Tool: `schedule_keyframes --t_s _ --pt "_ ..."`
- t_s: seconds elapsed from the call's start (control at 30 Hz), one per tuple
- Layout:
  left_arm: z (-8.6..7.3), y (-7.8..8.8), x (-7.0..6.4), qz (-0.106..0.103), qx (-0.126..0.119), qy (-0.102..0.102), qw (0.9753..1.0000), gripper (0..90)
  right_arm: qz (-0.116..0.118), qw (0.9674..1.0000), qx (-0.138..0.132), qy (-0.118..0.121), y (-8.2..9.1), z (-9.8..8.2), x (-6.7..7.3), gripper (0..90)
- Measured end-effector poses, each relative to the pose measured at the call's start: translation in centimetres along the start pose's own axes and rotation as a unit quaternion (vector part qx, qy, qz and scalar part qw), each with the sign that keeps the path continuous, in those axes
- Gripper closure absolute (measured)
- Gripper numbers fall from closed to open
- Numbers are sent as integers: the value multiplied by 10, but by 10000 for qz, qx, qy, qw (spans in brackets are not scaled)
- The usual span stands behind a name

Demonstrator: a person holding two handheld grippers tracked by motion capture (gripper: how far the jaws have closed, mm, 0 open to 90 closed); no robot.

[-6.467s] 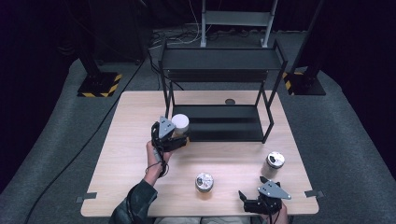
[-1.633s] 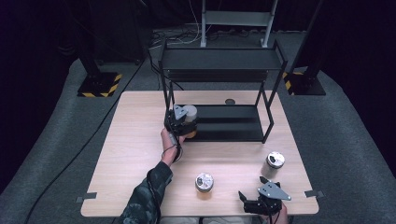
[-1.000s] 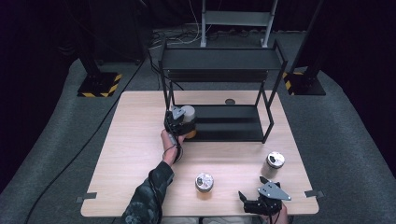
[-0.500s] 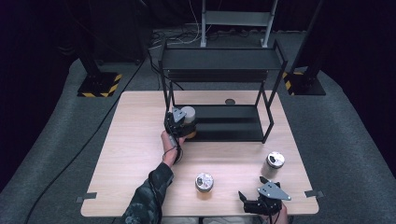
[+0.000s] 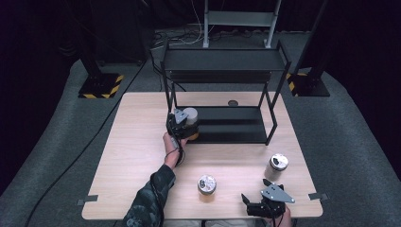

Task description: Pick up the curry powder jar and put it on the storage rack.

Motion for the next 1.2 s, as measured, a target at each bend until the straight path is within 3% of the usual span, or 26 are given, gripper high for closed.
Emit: schedule_keyframes --t_s 0.9,1.07,1.2 --pt "3 0 2 -15 78 -27 10000 336 -5 10000 -8 6 0 0 0 4" --pt "10 0 2 -40 193 -76 9998 275 -4 10000 -8 9 0 0 0 4" --pt "15 0 3 -185 236 -92 9995 193 -3 10000 -7 10 0 0 0 4"
Point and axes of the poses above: each handheld gripper's, and its own axes: y roughly backward along the jaws, z roughly out of its top, x roughly to its left, the point moved 1 cm from there along -y, roughly forward along the jaws, and after that the axes turned 4 degrees about x, right-handed, at the moved point
